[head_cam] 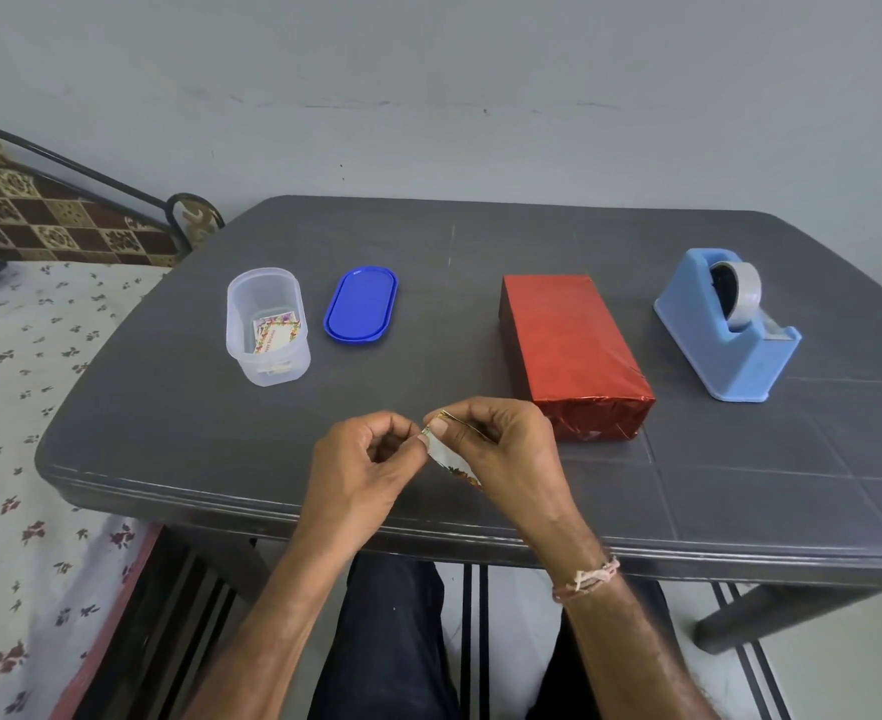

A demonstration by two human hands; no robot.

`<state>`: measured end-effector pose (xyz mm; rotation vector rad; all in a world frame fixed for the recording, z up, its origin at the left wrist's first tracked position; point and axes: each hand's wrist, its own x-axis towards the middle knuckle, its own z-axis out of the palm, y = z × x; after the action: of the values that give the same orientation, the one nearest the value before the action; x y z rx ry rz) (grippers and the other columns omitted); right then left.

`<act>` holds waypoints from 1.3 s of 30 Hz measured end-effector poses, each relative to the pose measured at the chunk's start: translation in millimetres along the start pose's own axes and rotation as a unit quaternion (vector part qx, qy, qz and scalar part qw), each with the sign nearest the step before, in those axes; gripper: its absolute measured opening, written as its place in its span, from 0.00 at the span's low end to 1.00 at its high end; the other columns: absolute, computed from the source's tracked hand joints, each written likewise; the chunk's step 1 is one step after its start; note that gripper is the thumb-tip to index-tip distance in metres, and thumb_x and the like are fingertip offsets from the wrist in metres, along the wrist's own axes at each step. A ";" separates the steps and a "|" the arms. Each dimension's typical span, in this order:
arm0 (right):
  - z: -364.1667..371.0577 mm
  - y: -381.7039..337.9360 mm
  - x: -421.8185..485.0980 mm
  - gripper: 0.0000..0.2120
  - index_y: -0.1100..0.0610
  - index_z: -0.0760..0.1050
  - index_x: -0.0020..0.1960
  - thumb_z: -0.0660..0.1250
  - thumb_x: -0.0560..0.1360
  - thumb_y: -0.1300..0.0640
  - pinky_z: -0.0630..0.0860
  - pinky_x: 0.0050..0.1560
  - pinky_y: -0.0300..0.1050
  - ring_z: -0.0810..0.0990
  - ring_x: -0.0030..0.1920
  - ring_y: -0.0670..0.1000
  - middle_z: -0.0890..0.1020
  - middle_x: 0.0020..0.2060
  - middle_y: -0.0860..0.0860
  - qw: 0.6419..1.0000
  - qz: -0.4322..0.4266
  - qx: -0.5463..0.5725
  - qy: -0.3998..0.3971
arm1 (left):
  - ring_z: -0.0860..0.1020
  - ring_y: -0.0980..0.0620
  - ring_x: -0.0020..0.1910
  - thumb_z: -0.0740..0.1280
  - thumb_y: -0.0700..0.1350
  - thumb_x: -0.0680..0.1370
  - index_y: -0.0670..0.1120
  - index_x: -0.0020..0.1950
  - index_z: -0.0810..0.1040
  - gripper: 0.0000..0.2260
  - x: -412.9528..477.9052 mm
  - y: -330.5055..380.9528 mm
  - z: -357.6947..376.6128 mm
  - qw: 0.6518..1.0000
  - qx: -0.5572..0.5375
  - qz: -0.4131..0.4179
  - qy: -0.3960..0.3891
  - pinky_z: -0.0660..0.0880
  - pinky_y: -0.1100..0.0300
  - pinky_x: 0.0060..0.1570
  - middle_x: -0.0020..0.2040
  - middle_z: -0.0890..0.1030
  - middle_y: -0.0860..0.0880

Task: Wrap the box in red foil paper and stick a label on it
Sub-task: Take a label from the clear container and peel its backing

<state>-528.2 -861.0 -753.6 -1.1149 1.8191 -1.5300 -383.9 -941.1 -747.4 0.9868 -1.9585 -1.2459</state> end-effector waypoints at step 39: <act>0.7 4.5 2.6 0.03 0.52 0.88 0.48 0.75 0.77 0.56 0.83 0.49 0.45 0.87 0.44 0.45 0.88 0.40 0.43 1.000 0.020 -0.001 0.014 | 0.82 0.53 0.34 0.73 0.40 0.76 0.47 0.40 0.87 0.06 -0.6 2.9 2.4 0.996 -0.064 -0.068 0.017 0.81 0.54 0.41 0.34 0.85 0.46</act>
<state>-530.2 -863.4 -757.8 -1.0566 1.8516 -1.5277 -386.3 -938.6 -745.8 1.0837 -1.7865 -1.4007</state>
